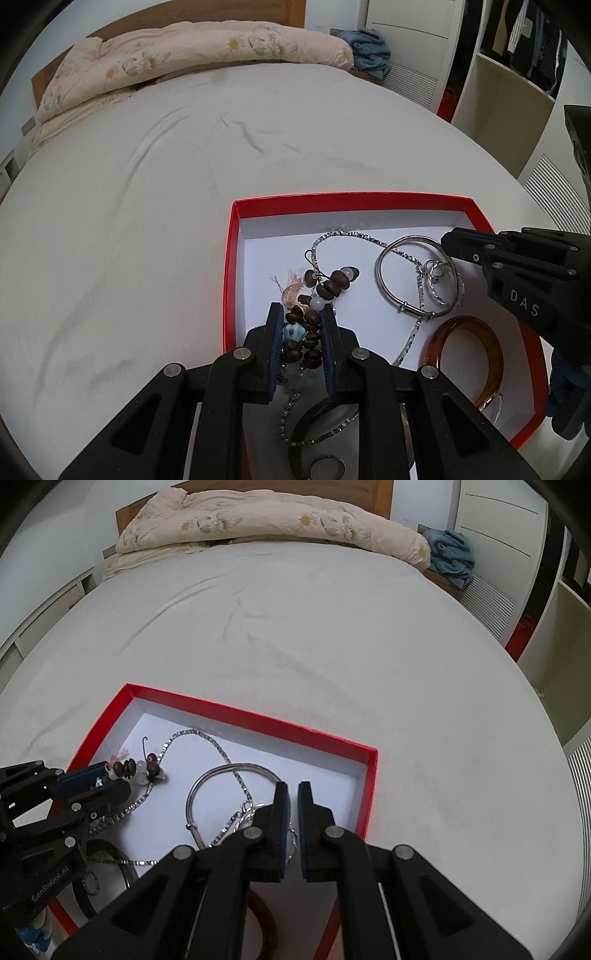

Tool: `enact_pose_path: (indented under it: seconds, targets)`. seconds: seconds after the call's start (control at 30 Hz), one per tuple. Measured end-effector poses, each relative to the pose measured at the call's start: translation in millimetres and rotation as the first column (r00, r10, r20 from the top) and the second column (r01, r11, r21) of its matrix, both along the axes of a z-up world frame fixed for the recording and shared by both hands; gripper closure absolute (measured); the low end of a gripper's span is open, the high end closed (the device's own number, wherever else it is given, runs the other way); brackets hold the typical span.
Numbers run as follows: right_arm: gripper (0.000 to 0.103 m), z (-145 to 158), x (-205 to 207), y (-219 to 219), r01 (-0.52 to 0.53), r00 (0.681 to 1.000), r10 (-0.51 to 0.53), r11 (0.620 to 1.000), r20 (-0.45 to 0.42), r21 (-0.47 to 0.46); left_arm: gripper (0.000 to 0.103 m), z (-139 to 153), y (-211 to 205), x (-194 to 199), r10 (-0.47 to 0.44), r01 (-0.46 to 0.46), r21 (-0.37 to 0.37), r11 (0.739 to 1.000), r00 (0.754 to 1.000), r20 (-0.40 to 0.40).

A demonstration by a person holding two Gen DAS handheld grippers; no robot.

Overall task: Organize jewelry
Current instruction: 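Carry the bracelet and bangle into the red box and lower them, then open both tools and lift them away from the red box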

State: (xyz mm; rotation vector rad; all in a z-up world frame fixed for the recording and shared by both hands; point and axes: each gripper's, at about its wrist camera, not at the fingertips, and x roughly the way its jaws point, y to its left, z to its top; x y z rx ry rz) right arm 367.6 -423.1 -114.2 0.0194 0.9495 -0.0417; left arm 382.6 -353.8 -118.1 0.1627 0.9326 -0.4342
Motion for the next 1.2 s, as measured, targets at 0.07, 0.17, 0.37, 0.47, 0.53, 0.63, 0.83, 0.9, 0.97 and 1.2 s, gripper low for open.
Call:
enact_pose_path:
  seconds: [0.07, 0.17, 0.37, 0.47, 0.53, 0.63, 0.83, 0.9, 0.97, 1.2]
  targets:
    - [0.094, 1, 0, 1, 0.004, 1.0, -0.004, 1.0, 0.0, -0.002, 0.082, 0, 0, -1, -0.002, 0.002, -0.002, 1.0, 1.0, -0.002]
    - [0.073, 4, -2, 1, 0.011, 1.0, -0.011, 1.0, 0.006, -0.002, 0.078, 0, 4, -5, -0.008, 0.008, -0.01, 1.0, 1.0, -0.006]
    - [0.068, 12, -12, 2, -0.011, 0.999, 0.012, 1.0, 0.035, -0.011, 0.067, 2, 6, -9, -0.01, 0.01, -0.016, 1.0, 1.0, 0.0]
    - [0.068, 15, -17, 1, -0.012, 0.999, 0.013, 1.0, 0.047, -0.011, 0.067, 3, 8, -11, -0.009, 0.009, -0.022, 1.0, 1.0, -0.002]
    - [0.068, 18, -21, 0, -0.01, 0.998, 0.01, 1.0, 0.06, -0.001, 0.066, 5, 8, -13, -0.01, 0.01, -0.023, 1.0, 1.0, 0.002]
    - [0.068, 19, -27, 0, -0.011, 0.998, 0.011, 1.0, 0.068, 0.007, 0.065, 7, 9, -17, -0.013, 0.013, -0.022, 1.0, 1.0, 0.008]
    - [0.067, 20, -38, 4, -0.017, 0.998, 0.017, 1.0, 0.064, 0.009, 0.056, 13, 14, -24, -0.001, 0.001, -0.024, 1.0, 1.0, 0.022]
    - [0.067, 21, -41, 5, -0.016, 0.998, 0.015, 1.0, 0.064, 0.012, 0.056, 14, 16, -26, -0.003, 0.004, -0.029, 1.0, 1.0, 0.018]
    - [0.064, 22, -44, 6, -0.014, 0.998, 0.013, 1.0, 0.065, 0.013, 0.056, 16, 17, -30, -0.008, 0.008, -0.024, 1.0, 1.0, 0.025]
    - [0.058, 26, -54, 11, -0.01, 0.998, 0.009, 1.0, 0.063, 0.011, 0.052, 25, 24, -41, 0.001, 0.0, -0.021, 1.0, 0.999, 0.041]
